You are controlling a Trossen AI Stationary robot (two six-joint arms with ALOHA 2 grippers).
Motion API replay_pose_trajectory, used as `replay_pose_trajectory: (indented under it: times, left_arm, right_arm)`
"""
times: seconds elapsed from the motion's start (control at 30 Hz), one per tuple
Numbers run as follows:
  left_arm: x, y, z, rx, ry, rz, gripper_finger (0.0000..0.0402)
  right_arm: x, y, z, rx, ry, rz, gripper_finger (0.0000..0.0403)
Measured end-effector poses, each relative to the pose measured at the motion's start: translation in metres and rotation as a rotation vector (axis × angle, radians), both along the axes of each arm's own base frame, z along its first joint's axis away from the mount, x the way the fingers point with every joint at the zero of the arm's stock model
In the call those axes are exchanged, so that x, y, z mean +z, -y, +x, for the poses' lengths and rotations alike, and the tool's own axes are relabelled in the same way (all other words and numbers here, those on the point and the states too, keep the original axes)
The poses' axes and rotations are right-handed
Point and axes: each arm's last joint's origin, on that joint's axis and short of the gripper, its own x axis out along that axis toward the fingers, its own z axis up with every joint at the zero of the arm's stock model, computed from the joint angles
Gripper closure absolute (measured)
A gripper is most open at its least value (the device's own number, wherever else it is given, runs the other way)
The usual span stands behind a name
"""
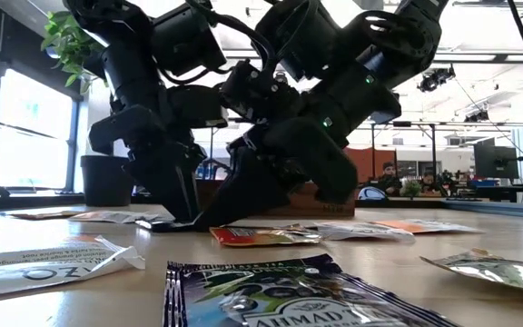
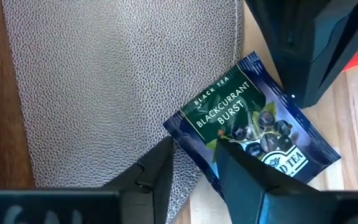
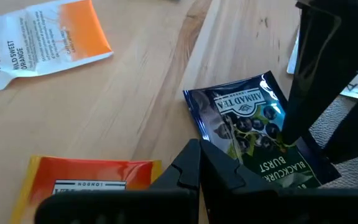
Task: Pick & Place Tea
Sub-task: Put the purple tea bag into the right section of the wooden organizer
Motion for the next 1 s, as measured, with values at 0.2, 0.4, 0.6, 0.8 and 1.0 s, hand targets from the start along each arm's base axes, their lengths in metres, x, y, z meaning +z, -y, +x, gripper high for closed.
replay_pose_trajectory:
  times: [0.2,0.4,0.6,0.8,1.0]
  left_arm:
    - [0.000,0.001,0.001,-0.006,0.015,-0.016,0.0297]
    - [0.001,0.001,0.003,-0.010,0.031,-0.026,0.0315]
    - [0.001,0.001,0.003,-0.010,0.033,-0.030,0.0353]
    - [0.001,0.001,0.003,0.006,0.034,-0.025,0.0393]
    - [0.001,0.001,0.003,0.029,0.038,-0.024,0.0400]
  right_arm:
    - [0.000,0.001,0.000,-0.006,-0.002,-0.003,0.0402]
    - [0.000,0.002,0.000,-0.011,-0.003,-0.007,0.0402]
    - [0.000,0.002,0.000,-0.011,-0.004,-0.007,0.0403]
    - [0.001,0.002,0.000,0.008,-0.001,-0.001,0.0403]
    - [0.025,-0.003,-0.008,0.036,-0.015,-0.024,0.0402]
